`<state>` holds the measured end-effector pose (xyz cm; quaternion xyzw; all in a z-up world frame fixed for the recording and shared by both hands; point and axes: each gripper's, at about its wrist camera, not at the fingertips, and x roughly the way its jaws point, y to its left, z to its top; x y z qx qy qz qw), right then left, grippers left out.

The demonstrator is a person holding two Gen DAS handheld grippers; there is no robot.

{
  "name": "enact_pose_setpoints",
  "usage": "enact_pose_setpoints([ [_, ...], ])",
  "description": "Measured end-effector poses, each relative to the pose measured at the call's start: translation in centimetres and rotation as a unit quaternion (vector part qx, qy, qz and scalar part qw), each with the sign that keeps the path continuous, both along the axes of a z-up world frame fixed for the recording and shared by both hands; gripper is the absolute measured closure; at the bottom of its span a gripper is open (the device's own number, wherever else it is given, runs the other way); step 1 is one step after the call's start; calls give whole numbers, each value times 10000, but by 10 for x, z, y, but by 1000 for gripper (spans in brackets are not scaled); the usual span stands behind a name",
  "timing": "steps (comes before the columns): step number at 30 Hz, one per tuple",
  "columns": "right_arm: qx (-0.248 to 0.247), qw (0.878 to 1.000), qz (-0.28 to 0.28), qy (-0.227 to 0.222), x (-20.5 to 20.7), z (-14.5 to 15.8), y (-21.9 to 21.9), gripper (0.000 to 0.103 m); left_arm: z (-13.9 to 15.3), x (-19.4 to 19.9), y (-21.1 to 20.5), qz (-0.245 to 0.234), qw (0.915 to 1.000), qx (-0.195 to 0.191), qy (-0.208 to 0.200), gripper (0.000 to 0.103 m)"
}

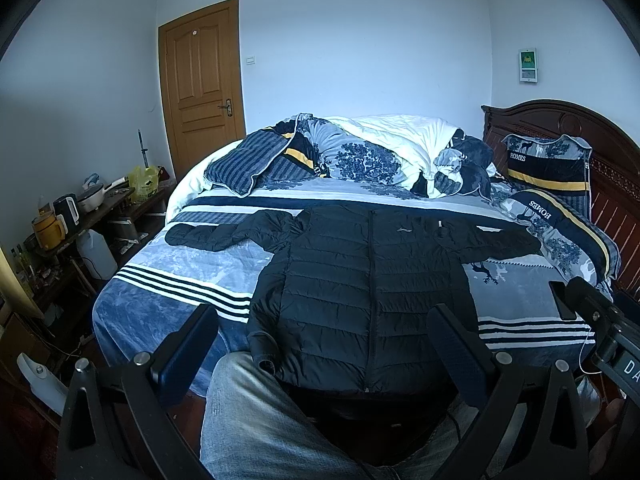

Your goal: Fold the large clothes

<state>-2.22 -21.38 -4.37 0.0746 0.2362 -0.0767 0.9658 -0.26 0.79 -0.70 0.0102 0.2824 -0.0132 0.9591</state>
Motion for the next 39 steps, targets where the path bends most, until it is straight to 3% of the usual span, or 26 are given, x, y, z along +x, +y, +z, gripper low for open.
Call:
enact_pose_setpoints([
  [39,0,10000,2,-4,0,2,1,1,0,-2,0,1,10000,14,9,0],
])
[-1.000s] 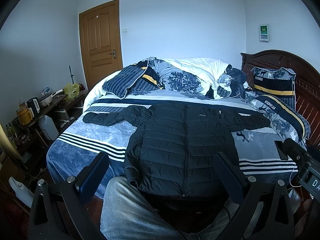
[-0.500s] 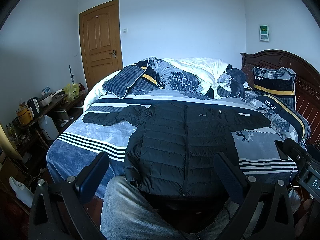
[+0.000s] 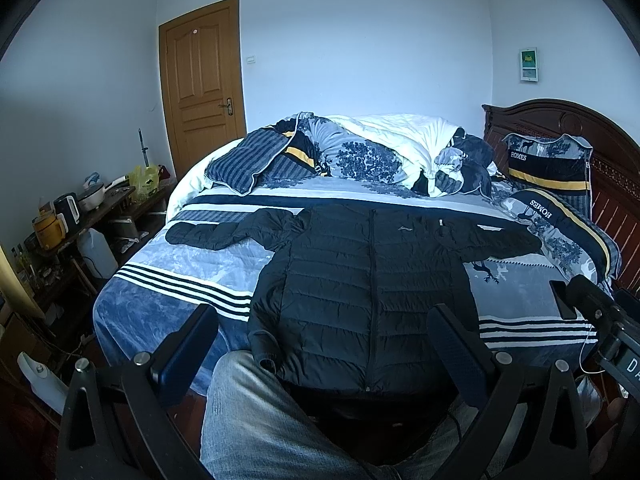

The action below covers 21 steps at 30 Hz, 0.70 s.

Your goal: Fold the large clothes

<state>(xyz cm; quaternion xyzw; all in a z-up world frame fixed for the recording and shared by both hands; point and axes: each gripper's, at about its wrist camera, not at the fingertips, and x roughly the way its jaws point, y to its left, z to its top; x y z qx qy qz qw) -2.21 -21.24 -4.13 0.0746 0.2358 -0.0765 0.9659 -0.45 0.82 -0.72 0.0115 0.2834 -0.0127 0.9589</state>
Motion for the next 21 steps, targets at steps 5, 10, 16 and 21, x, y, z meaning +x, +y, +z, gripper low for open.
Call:
enact_pose_setpoints([
  [5,3,10000,5,2,0,-1,0,1,0,-3,4,-4,10000,8,10,0],
  [10,220,9994,242,58,18,-2,-10,1,-13,28,13,157,9998,147,28,0],
  [16,511,9981,346,-81,81,-15,-56,1,-26,95,10,151,9998,105,115,0],
  [21,657,9974,-296,26,146,-39,-125,0,-39,163,-30,-88,9994,214,265,0],
])
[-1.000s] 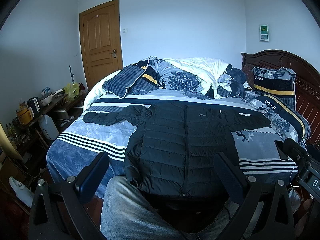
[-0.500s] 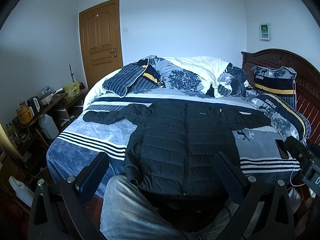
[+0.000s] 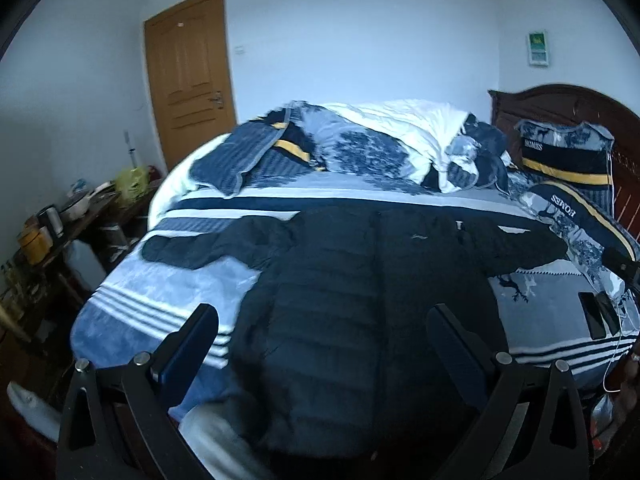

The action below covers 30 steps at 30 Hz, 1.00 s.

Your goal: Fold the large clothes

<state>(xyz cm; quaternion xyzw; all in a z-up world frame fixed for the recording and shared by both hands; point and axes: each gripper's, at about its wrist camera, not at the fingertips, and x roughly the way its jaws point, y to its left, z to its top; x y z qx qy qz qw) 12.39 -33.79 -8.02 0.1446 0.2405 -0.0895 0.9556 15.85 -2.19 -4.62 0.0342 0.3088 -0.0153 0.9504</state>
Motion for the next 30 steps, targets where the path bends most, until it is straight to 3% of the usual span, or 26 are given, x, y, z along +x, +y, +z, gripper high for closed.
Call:
enact_pose_setpoints([
  [2,108,9997,-71,205,35,-11,-38,0,-12,35,-23,-169,9995,-93,231,0],
  [5,819,9954,-3,494,90,-29,-112,0,-30,82,-61,-425,9971,-268,573,0],
  [7,1262,9878,-260,869,131,-45,-168,1,-41,106,-88,-603,9956,-268,660,0],
  [12,1914,9719,-618,1226,213,-96,-287,4,-74,152,-142,-868,9921,-369,825,0],
  [19,2541,9426,-1414,1642,305,-192,-413,11,-120,184,-157,-963,9870,-433,1212,0],
  [22,3013,9260,-1643,1572,326,-222,-439,28,-138,198,-155,-762,9854,-300,1494,0],
  [23,2954,9252,-1731,1635,333,-228,-442,34,-144,202,-155,-747,9840,-308,1589,0],
  [25,2713,9302,-1873,1616,346,-233,-442,36,-152,204,-153,-696,9830,-381,1654,0],
  [26,2590,9327,-1925,1608,348,-232,-440,44,-154,204,-152,-655,9831,-375,1670,0],
  [27,2355,9351,-1999,1737,353,-231,-438,71,-155,203,-150,-653,9826,-388,1694,0],
  [28,1962,9363,-2110,2007,361,-231,-432,81,-155,201,-147,-641,9825,-401,1700,0],
  [29,1806,9396,-2077,2036,366,-229,-432,98,-154,200,-145,-610,9826,-399,1706,0],
  [30,1544,9442,-2000,2113,370,-221,-424,100,-151,198,-142,-576,9828,-408,1705,0],
])
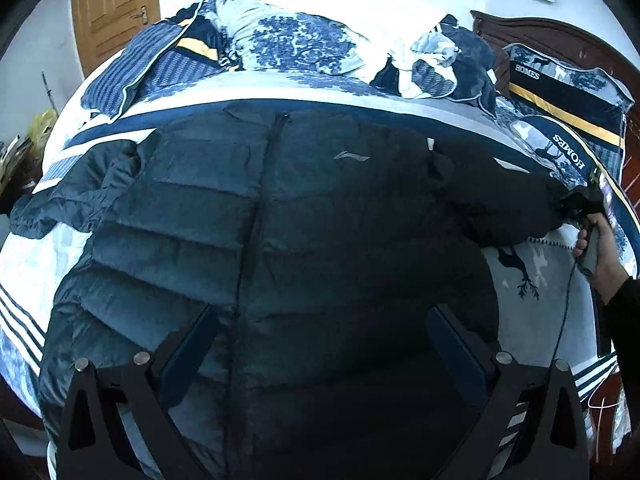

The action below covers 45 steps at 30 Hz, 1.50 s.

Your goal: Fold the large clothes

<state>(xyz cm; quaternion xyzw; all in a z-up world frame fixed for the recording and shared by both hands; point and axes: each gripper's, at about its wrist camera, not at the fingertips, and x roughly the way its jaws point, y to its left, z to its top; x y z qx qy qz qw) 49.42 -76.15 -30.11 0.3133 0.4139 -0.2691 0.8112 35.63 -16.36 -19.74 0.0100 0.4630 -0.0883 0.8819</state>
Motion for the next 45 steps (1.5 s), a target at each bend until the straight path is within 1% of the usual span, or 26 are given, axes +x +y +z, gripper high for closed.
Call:
enact_pose_setpoints([
  [1,-607,9980,67,177,2,21,17,100,3,-2,5,19,10000,-29,-19,0],
  [2,-904,9957,177,108,0,37,30,100,7,-5,10,50,10000,-68,-51,0],
  [4,-1599,9849,551,-378,-9,97,77,100,17,-11,21,123,9997,-149,-122,0],
  [5,-1773,9796,720,-608,-15,123,100,100,22,-13,27,148,9996,-183,-153,0],
  [9,-2143,9510,1655,-1490,-37,217,204,100,44,-34,58,317,9985,-287,-355,0],
  [10,-2191,9392,1976,-1755,-46,242,241,100,47,-39,67,373,9980,-321,-396,0],
  [13,-2040,9178,2659,-2130,-58,271,324,100,54,-54,98,628,9960,-410,-476,0],
  [17,-1545,8899,3503,-2480,-64,258,430,100,58,-67,140,975,9931,-446,-477,0],
  [19,-1392,8781,3869,-2445,-61,231,487,100,59,-73,161,1123,9917,-403,-485,0],
  [22,-1033,8748,4244,-2096,-45,174,556,100,56,-82,192,1384,9887,-325,-467,0],
  [24,-986,8761,4357,-1815,-32,132,591,99,49,-86,211,1556,9866,-315,-370,0],
  [26,-946,8812,4422,-1377,-28,82,619,98,42,-88,224,1689,9847,-332,-268,0],
  [27,-736,8816,4545,-1042,-20,53,629,98,38,-89,230,1741,9838,-369,-216,0],
  [29,-297,8775,4768,-429,-12,16,630,96,34,-88,233,1772,9833,-381,-150,0],
  [30,-124,8776,4781,-324,-13,12,620,94,33,-89,233,1761,9835,-397,-151,0],
  [31,115,8776,4769,-469,-22,16,610,93,32,-89,232,1752,9836,-400,-167,0],
  [32,298,8754,4777,-682,-34,27,598,87,32,-88,229,1733,9839,-401,-168,0],
  [33,462,8719,4785,-933,-51,43,581,64,31,-86,226,1697,9845,-415,-165,0],
  [34,487,8756,4671,-1135,-69,59,560,44,30,-83,221,1654,9851,-430,-167,0],
  [35,426,8826,4501,-1291,-85,70,545,8,28,-81,215,1613,9858,-436,-159,0],
  [37,409,8938,4201,-1512,-121,90,499,7,20,-69,200,1496,9878,-433,-63,0],
  [38,525,8956,4164,-1477,-127,92,488,7,15,-60,189,1414,9891,-419,-4,0],
  [40,754,9101,3792,-1491,-135,96,439,7,5,-39,168,1290,9911,-322,59,0],
  [42,813,9229,3451,-1504,-123,96,403,7,-5,-13,143,1148,9933,-83,143,0],
  [43,882,9339,3140,-1463,-114,90,377,8,-11,4,128,1066,9941,111,173,0],
  [45,1176,9471,2631,-1413,-101,74,341,15,-23,33,101,935,9942,511,154,0],
])
